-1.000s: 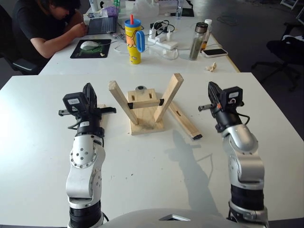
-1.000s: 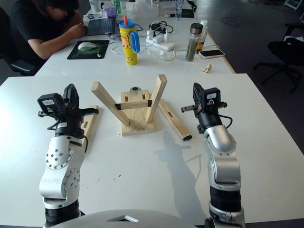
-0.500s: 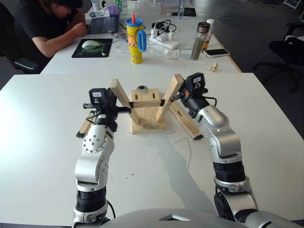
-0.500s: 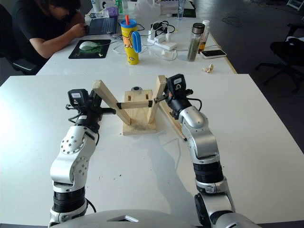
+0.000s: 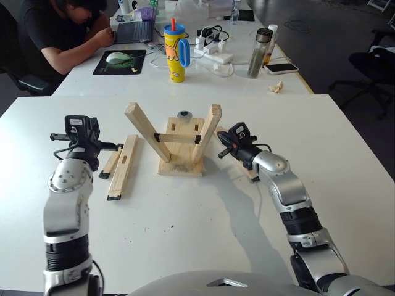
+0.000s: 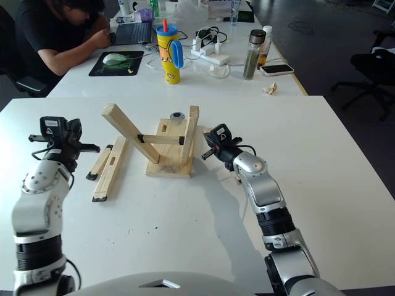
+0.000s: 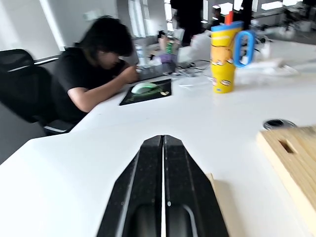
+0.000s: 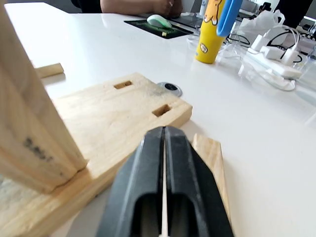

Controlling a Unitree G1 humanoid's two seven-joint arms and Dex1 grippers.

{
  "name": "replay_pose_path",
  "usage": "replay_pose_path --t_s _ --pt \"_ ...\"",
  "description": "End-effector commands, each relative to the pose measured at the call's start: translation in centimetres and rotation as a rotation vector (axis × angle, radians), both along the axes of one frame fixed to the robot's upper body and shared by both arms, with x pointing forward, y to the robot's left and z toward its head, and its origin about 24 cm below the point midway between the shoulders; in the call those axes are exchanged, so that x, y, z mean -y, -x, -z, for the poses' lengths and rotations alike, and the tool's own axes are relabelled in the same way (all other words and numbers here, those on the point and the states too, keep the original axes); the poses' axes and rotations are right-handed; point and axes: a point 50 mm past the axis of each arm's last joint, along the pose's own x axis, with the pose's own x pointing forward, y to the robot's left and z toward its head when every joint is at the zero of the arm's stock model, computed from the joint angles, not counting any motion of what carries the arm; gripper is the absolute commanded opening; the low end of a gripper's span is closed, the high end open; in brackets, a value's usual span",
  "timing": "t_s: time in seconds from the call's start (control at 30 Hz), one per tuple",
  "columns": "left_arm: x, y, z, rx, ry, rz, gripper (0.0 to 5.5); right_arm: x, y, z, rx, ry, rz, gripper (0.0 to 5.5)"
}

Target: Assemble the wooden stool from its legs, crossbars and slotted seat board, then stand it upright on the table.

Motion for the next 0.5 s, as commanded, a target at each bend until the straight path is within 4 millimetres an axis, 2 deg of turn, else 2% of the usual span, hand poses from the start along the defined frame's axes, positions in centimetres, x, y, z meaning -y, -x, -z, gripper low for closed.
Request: replay_pose_path --t_s 0.03,0.1,0.2,0.3,0.4,0.5 --pt "-0.5 2.0 1.3 -0.303 -0.111 0.489 0.02 -3.0 -0.1 -1.9 0.128 -0.029 -0.115 0.0" --pt "-1.1 3.4 2.3 -0.454 -0.126 0.564 0.02 -4.6 0.9 -1.7 0.131 -0.016 -0.201 0.0" --pt "-0.6 4.8 2.0 -0.599 -0.09 0.692 0.02 -6.2 2.8 -1.3 0.121 -0.014 -0.307 0.0" --pt "0.3 5.3 1.8 -0.634 -0.074 0.762 0.02 -8.1 4.6 -1.6 0.145 0.0 -0.426 0.0" --pt "0.9 5.3 2.7 -0.652 -0.078 0.772 0.02 -9.6 5.9 -2.2 0.162 0.008 -0.516 0.0" --pt "1.8 5.6 3.7 -0.666 -0.069 0.784 0.02 -9.2 5.4 -2.6 0.159 0.033 -0.488 0.0"
